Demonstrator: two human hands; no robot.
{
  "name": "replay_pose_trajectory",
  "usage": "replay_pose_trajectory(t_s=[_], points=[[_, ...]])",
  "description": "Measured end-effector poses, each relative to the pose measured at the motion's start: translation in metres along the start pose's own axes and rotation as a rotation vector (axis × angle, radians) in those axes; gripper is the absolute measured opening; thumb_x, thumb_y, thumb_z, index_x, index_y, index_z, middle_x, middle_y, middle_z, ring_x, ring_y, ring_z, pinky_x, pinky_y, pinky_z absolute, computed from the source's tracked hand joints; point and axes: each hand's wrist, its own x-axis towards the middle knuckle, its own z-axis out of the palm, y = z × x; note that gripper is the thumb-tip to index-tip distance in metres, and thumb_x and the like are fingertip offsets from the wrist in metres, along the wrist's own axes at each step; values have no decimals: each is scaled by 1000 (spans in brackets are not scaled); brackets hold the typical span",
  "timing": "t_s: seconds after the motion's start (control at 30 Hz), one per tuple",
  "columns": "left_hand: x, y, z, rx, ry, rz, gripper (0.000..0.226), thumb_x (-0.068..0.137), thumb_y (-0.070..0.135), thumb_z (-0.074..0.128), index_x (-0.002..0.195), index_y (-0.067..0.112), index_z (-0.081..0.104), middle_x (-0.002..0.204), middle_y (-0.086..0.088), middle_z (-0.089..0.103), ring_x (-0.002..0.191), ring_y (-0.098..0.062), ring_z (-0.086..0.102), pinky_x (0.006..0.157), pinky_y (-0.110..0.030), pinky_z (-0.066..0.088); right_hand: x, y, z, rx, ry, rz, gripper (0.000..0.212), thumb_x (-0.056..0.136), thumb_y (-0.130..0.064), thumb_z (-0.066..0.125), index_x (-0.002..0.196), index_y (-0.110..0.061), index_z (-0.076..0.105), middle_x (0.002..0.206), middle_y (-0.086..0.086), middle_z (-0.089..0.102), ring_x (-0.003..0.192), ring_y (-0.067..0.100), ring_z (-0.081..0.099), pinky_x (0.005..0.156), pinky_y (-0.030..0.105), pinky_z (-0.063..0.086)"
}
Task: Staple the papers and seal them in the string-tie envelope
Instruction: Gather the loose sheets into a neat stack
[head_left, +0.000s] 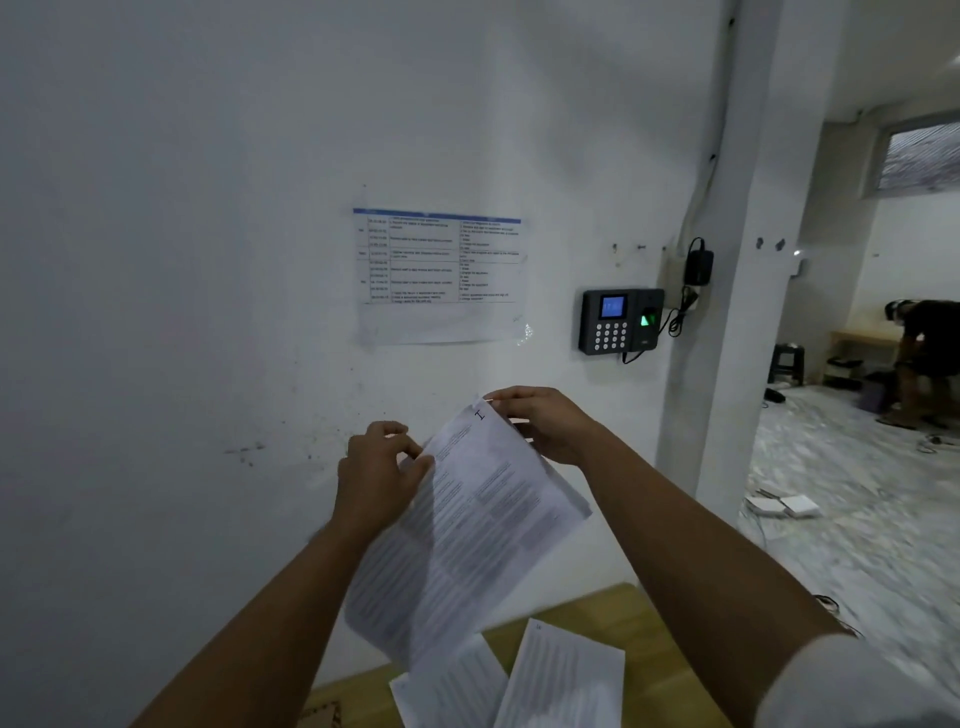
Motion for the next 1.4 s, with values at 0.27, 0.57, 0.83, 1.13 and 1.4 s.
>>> replay_pose_trajectory(t_s=[0.27, 0.57, 0.83, 1.13, 1.4], points=[[3, 0, -2, -36, -92, 17, 17, 98, 40, 63, 89, 26, 65, 87, 10, 68, 83, -10, 66, 71, -28, 50, -1, 0, 2, -22, 16, -68, 20, 95, -26, 70, 111, -17, 78, 112, 6, 75, 97, 25, 69, 85, 35, 56], [5, -8, 4, -129, -52, -35, 13, 98, 38, 62, 95, 26, 59, 89, 8, 67, 82, -13, 65, 72, -36, 56, 1, 41, -8, -267, 164, -254, 34, 81, -17, 84, 113, -18, 75, 97, 26, 73, 93, 30, 75, 92, 44, 59], [-9, -23, 24, -191, -218, 88, 52, 104, 14, 51, 153, 28, 41, 131, -2, 67, 111, -15, 63, 99, -35, 50, -1, 65, -21, -173, 164, -235, 36, 83, -5, 81, 117, -13, 74, 84, 24, 74, 83, 26, 73, 87, 30, 59], [-10, -35, 81, -195, -277, 121, 49, 106, 14, 45, 151, 30, 46, 80, -1, 72, 53, -3, 53, 66, -25, 51, 7, 109, -45, -270, 216, -101, 33, 92, -7, 73, 124, -13, 72, 90, 15, 73, 80, 8, 71, 73, 14, 54], [-16, -68, 165, -244, -431, -33, 48, 104, 12, 44, 150, 28, 49, 69, 15, 58, 56, 2, 47, 67, -22, 43, 34, 181, -79, -270, 169, 99, 34, 91, -8, 75, 124, -10, 71, 67, 3, 62, 66, 7, 65, 69, 13, 51]])
